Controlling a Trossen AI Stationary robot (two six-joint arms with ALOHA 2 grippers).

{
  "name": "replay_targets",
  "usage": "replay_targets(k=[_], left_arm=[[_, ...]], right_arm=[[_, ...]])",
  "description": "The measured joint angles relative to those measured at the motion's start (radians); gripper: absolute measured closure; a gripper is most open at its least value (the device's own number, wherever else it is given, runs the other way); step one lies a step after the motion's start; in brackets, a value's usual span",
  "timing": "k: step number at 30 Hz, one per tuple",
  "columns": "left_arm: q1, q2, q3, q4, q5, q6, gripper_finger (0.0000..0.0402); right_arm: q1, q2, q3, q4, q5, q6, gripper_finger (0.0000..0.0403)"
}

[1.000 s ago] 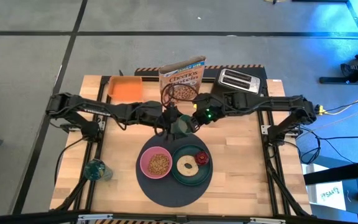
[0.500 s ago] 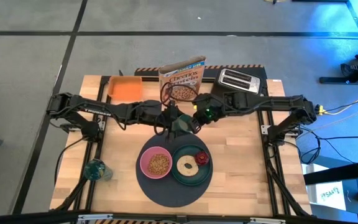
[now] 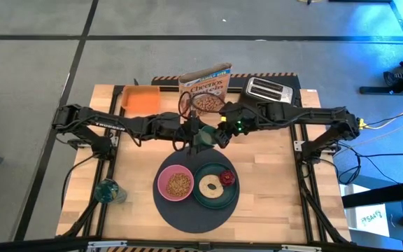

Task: Arrange a breakfast setting
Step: Put the cup on the table mat

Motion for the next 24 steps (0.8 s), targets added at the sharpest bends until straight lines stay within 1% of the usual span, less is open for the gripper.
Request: replay_targets(k=[3,11,15,17,19,24], left_arm=[[0.0,0.0,-0.083,0.111,0.0,-0.036,0.0071],[-0.002,0.0,-0.368,0.568,-0.001,-0.054,0.0071],[0.0,0.016,-0.51,0.76,-0.069,-0.054,0.0071],[0.001,0.049,-0.564,0.861,-0.09,-0.055,0.0071],[0.0,0.107,-0.595,0.934,-0.095,-0.057,0.0071],[0.0,0.29,-0.609,1.103,-0.092,-0.078,0.0071]], right_arm=[[0.0,-0.007,0.0,-0.003,0.021,-0.002,0.021],[0.0,-0.012,0.0,-0.036,0.049,0.003,0.0206],[0.0,-0.002,0.0,-0.034,0.065,0.005,0.0206],[0.0,-0.002,0.0,-0.033,0.086,0.0,0.0205],[0.0,-0.002,0.0,-0.029,0.112,-0.016,0.0205],[0.0,-0.002,0.0,-0.029,0.154,-0.041,0.0205]])
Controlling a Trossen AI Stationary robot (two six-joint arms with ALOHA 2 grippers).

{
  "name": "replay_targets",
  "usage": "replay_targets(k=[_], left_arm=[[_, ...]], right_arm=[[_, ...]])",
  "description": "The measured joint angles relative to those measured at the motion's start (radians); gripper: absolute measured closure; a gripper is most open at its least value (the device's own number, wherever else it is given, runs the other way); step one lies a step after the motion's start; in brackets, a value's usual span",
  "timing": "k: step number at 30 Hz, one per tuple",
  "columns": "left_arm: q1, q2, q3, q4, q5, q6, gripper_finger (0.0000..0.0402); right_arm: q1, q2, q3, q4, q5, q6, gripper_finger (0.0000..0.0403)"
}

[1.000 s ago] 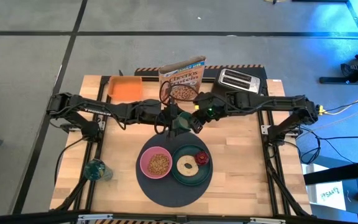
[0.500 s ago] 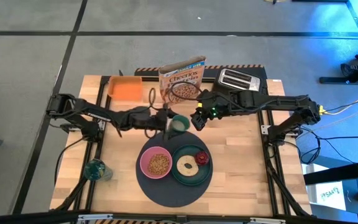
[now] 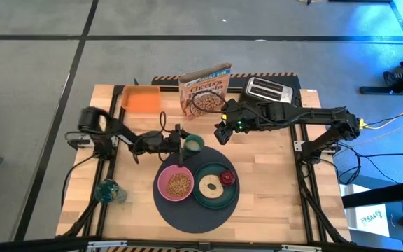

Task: Arrange a breakfast setting
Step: Put the cup on the table mat

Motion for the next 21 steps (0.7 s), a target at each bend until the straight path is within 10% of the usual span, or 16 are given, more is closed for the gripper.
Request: replay_targets(k=[21], left_arm=[[0.004,0.249,0.005,0.252,0.003,-0.003,0.0071]], right_arm=[[0.0,0.047,0.0,-0.076,0.016,-0.01,0.0205]])
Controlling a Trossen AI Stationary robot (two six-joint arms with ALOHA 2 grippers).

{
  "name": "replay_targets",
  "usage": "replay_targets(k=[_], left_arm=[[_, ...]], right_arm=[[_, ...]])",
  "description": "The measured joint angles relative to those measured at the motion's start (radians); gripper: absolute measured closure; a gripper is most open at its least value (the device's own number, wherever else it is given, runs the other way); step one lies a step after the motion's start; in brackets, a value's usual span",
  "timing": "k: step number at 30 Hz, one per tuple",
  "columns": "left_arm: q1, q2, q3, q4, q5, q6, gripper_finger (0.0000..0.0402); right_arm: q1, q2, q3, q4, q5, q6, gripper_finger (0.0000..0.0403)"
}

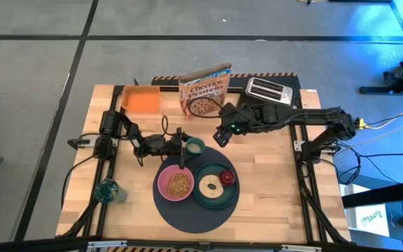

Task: Arrange a breakfast setting
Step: Put the cup on the table mat

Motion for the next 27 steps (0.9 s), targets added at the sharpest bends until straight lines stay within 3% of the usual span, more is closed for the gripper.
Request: replay_targets(k=[27], left_arm=[[0.0,0.001,0.001,-0.011,-0.006,-0.012,0.0027]], right_arm=[[0.0,-0.001,0.0,0.001,-0.037,0.0,0.0205]])
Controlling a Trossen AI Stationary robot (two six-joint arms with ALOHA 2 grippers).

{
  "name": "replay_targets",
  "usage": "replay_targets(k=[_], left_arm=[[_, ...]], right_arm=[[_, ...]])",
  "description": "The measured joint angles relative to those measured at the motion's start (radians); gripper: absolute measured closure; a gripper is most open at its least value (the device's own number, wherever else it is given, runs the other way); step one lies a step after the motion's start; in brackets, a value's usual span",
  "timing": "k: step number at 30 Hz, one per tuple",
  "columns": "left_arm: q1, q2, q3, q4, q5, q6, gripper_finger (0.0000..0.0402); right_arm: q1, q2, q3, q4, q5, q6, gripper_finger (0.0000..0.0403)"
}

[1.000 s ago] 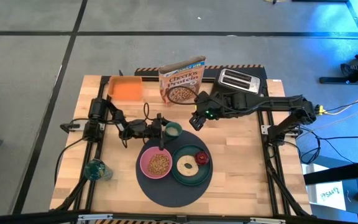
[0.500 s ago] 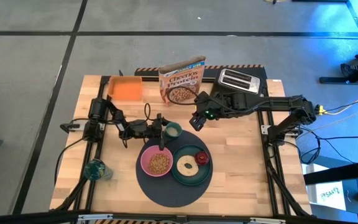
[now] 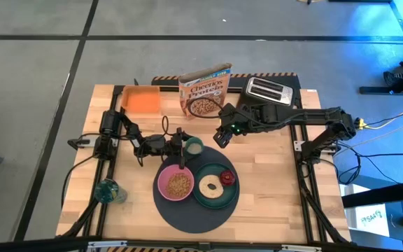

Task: Arrange a breakfast setting
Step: Put the cup on the table mat, then put the spoon on the table mat to the left of the pink bowl

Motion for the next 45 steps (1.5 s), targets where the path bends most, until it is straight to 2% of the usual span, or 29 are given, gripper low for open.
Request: replay_targets(k=[6,14,19,24,31,37,41,45], left_arm=[[0.0,-0.002,0.0,-0.004,0.014,-0.014,0.0005],[0.0,-0.028,-0.001,-0.012,0.022,-0.014,0.0005],[0.0,-0.108,-0.014,-0.066,0.021,-0.014,0.0005],[0.001,-0.233,-0.03,-0.212,0.015,-0.014,0.0005],[-0.002,-0.519,-0.03,-0.533,0.005,-0.024,0.0005],[-0.006,-0.848,-0.003,-0.921,-0.114,-0.042,0.0005],[0.021,-1.021,0.129,-1.298,-0.23,-0.041,0.0009],[0.089,-1.085,0.322,-1.681,-0.319,-0.061,0.0037]], right_arm=[[0.0,0.0,0.0,0.0,-0.001,0.005,0.0205],[0.0,0.0,0.0,0.001,-0.001,0.007,0.0205],[0.0,0.0,0.0,0.011,-0.02,0.012,0.0205],[0.0,-0.006,0.0,0.059,-0.036,0.015,0.0205],[0.0,-0.05,0.0,0.11,-0.03,0.015,0.0205],[0.0,-0.106,0.0,0.072,0.024,0.006,0.0205],[0.0,-0.141,0.0,0.074,0.053,0.002,0.0205],[0.0,-0.153,0.0,0.073,0.061,0.005,0.0205]])
